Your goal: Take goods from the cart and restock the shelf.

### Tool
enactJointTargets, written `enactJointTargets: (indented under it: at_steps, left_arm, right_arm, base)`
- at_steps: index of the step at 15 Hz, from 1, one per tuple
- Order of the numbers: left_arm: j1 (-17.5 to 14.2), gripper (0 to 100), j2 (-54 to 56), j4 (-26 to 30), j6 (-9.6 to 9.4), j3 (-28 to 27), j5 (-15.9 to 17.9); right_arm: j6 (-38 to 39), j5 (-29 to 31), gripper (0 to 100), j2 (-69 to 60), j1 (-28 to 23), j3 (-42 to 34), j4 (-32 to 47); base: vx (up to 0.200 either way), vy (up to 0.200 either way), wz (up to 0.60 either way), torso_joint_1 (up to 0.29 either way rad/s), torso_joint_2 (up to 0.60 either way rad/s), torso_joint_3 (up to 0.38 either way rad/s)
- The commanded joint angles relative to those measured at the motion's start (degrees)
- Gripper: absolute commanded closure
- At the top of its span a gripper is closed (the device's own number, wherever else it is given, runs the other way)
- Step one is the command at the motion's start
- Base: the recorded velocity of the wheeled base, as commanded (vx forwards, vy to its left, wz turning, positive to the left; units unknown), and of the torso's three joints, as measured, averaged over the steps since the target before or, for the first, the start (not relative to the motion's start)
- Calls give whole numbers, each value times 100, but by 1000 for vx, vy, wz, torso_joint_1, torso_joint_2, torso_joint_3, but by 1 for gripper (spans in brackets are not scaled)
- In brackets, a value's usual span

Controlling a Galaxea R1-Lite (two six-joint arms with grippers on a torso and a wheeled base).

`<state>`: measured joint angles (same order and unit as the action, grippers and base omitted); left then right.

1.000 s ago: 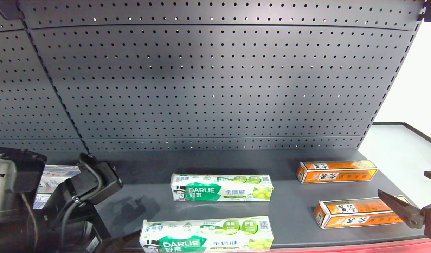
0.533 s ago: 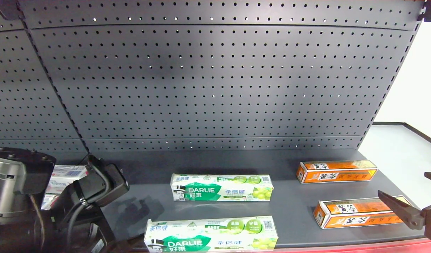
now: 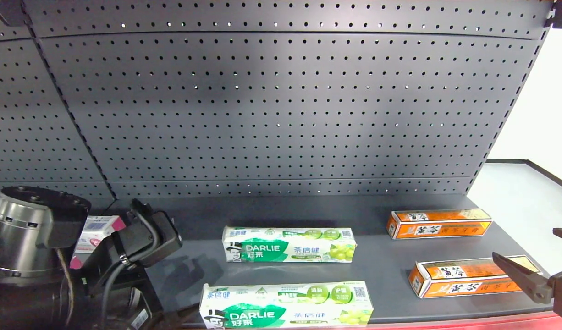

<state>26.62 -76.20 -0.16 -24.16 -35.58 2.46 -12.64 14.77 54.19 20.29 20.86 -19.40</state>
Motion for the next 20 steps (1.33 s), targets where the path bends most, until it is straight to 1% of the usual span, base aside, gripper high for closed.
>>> enactJointTargets:
  at_steps: [1, 7, 16, 18, 19, 20]
  left_arm:
    - [53, 0, -88, -2, 8, -45, 0]
    - [106, 0, -105, -2, 8, -54, -9]
    - [80, 0, -53, 7, 34, -1, -9]
    - [-34, 0, 229, 16, 263, 43, -44]
    - [-149, 0, 361, 25, 289, 52, -62]
    - [-404, 0, 519, 7, 289, 43, -62]
  right_arm:
    - [-1, -1, 0, -5, 2, -3, -3]
    - [-1, -1, 0, -5, 2, -38, -3]
    - [-10, -10, 0, 4, 19, -64, -3]
    - [-45, -36, 0, 136, 90, 85, -3]
    - [-54, -54, 0, 250, 107, 191, -3]
    - [-54, -54, 0, 479, 125, 419, -3]
  base:
    - [0, 0, 0, 0, 0, 0]
    - [0, 0, 0, 0, 0, 0]
    - [0, 0, 0, 0, 0, 0]
    - [0, 0, 0, 0, 0, 0]
    - [0, 0, 0, 0, 0, 0]
    - [0, 0, 0, 0, 0, 0]
